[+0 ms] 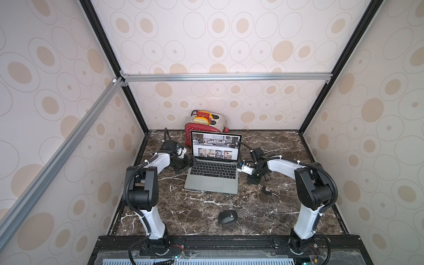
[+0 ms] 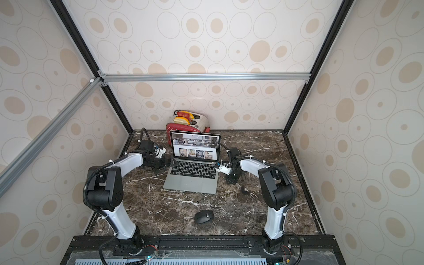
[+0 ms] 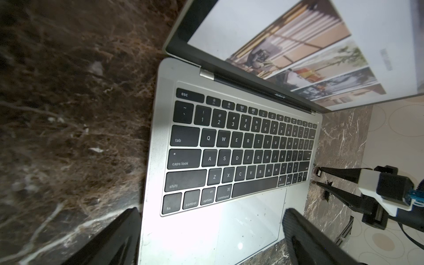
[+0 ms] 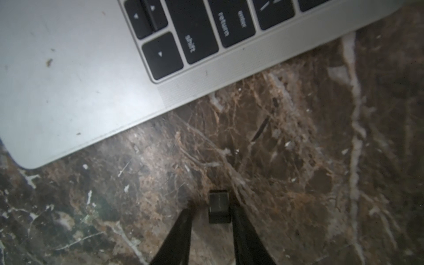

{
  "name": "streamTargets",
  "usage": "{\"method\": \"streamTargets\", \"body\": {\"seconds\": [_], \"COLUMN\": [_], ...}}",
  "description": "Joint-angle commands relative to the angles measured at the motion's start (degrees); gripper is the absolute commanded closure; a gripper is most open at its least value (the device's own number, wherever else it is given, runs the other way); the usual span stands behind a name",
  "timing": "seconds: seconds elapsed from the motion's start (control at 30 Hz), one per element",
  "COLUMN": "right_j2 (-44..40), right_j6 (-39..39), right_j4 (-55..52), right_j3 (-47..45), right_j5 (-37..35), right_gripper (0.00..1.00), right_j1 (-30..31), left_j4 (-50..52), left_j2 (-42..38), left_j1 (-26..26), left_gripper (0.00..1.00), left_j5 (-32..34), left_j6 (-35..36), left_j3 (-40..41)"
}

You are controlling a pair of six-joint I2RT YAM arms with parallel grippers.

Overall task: Insert the wireless mouse receiver into the laptop
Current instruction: Pick up the USB plug at the center of the board.

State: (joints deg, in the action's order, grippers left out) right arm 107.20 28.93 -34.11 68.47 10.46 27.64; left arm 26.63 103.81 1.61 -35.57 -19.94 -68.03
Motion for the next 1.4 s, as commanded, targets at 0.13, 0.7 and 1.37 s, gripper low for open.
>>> {"method": "streamTargets", "body": {"seconds": [0.13, 0.7, 1.37], "right_j2": [1.78, 1.89, 11.78], "right_j6": [0.13, 6.89, 17.12], "right_j4": [-2.23, -5.89, -4.59], "right_j3": [0.75, 6.10, 19.42], "right_j5": [-1.47, 2.89, -1.31], "right_gripper": [0.73, 1.00, 1.00], "right_j1": [0.36, -1.02, -1.82], "left_j4": [0.70, 0.00, 2.82], "left_j2": [-1.90, -2.02, 2.56], "left_j1": [-0.46, -1.18, -2.43], "left_gripper": [0.01, 0.01, 0.01], "left_j5": [-0.38, -1.16, 1.79], "left_j6": [0.40, -0.44, 4.99], "left_j3": [-0.52, -0.79, -6.42]}}
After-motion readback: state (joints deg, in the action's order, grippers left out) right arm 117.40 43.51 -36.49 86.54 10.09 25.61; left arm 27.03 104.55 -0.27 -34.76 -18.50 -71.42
